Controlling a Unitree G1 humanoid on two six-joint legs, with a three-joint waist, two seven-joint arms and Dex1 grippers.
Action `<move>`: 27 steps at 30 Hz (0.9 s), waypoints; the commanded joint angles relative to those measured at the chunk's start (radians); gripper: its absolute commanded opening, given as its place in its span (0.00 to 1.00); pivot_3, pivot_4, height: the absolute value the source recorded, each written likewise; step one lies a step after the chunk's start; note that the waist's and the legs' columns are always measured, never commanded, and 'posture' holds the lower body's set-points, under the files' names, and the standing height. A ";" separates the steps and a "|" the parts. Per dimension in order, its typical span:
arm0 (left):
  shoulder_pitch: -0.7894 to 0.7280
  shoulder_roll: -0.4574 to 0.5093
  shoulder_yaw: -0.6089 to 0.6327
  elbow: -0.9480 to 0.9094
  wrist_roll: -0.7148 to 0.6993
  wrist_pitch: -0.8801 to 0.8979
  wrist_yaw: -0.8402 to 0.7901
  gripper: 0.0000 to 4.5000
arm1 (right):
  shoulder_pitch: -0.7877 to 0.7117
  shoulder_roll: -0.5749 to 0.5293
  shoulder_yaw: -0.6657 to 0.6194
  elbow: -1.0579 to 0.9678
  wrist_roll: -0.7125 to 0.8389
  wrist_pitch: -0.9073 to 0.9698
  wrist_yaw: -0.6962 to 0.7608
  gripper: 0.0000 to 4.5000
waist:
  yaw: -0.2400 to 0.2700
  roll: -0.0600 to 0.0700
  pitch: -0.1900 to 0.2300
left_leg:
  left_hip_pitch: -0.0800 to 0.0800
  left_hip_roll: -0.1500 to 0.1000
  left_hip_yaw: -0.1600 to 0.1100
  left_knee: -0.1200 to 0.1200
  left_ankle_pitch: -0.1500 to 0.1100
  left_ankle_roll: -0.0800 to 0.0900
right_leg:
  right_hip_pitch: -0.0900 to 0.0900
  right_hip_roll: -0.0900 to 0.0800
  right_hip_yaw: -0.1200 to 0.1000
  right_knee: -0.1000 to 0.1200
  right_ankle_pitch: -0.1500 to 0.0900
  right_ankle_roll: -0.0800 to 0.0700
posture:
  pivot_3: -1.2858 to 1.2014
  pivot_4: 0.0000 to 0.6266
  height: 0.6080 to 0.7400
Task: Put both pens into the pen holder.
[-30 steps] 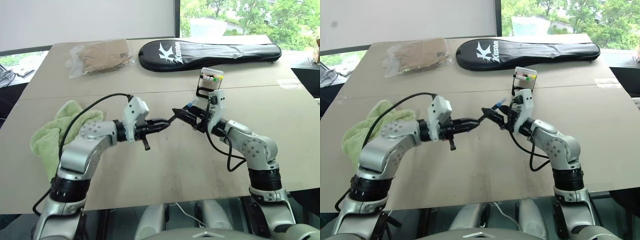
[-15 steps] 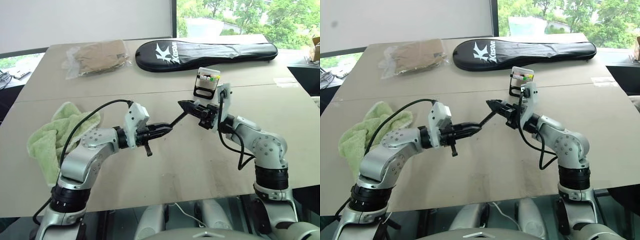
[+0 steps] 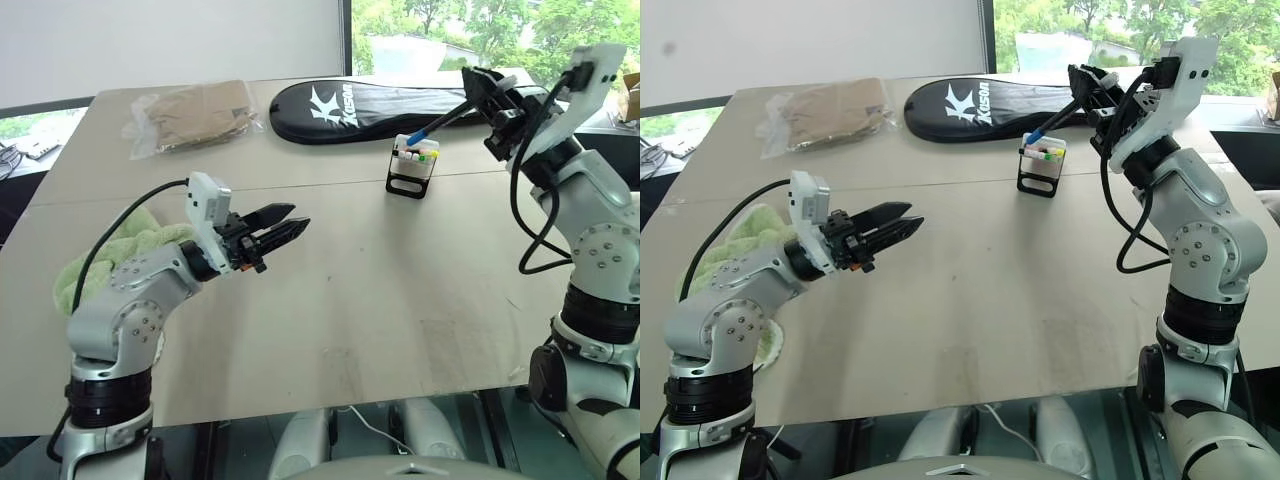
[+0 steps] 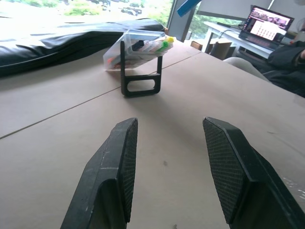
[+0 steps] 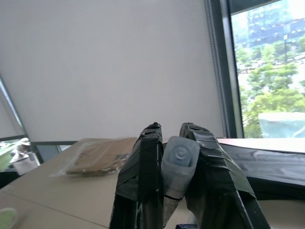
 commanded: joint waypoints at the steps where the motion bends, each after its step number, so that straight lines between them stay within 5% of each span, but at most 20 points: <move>1: 0.009 -0.010 -0.008 -0.050 0.022 -0.051 0.026 0.49 | -0.033 -0.018 0.081 0.045 -0.149 -0.132 0.020 0.02 | -0.001 0.000 0.000 | 0.000 0.000 0.000 0.000 0.000 0.000 | 0.000 0.000 0.000 0.000 0.000 0.000 | 0.52 0.24 1.00; 19: 0.060 -0.014 -0.046 -0.127 0.028 -0.064 0.080 0.49 | -0.077 0.115 0.297 0.483 -0.550 -0.596 0.057 0.02 | -0.004 0.000 0.000 | 0.001 0.001 0.003 -0.001 0.000 0.000 | -0.001 0.001 0.002 0.001 0.000 0.000 | 0.52 0.24 1.00; 20: 0.059 -0.014 -0.047 -0.126 0.029 -0.065 0.082 0.49 | -0.080 0.123 0.307 0.520 -0.569 -0.623 0.063 0.20 | -0.004 0.000 0.000 | 0.001 0.001 0.003 -0.001 0.000 0.000 | -0.001 0.001 0.002 0.001 0.000 0.000 | 0.52 0.24 1.00; 22: 0.059 -0.015 -0.048 -0.126 0.031 -0.066 0.086 0.49 | -0.084 0.131 0.312 0.567 -0.589 -0.652 0.071 0.32 | -0.004 0.000 0.000 | 0.002 0.001 0.003 -0.001 0.000 0.000 | -0.001 0.001 0.002 0.001 0.000 0.000 | 0.52 0.24 1.00; 27: 0.070 -0.013 -0.043 -0.131 0.027 -0.066 0.093 0.49 | -0.069 0.116 0.303 0.571 -0.619 -0.668 0.079 0.79 | -0.003 0.000 0.000 | 0.001 0.001 0.003 -0.001 0.000 0.000 | -0.001 0.001 0.002 0.001 0.000 0.000 | 0.52 0.24 1.00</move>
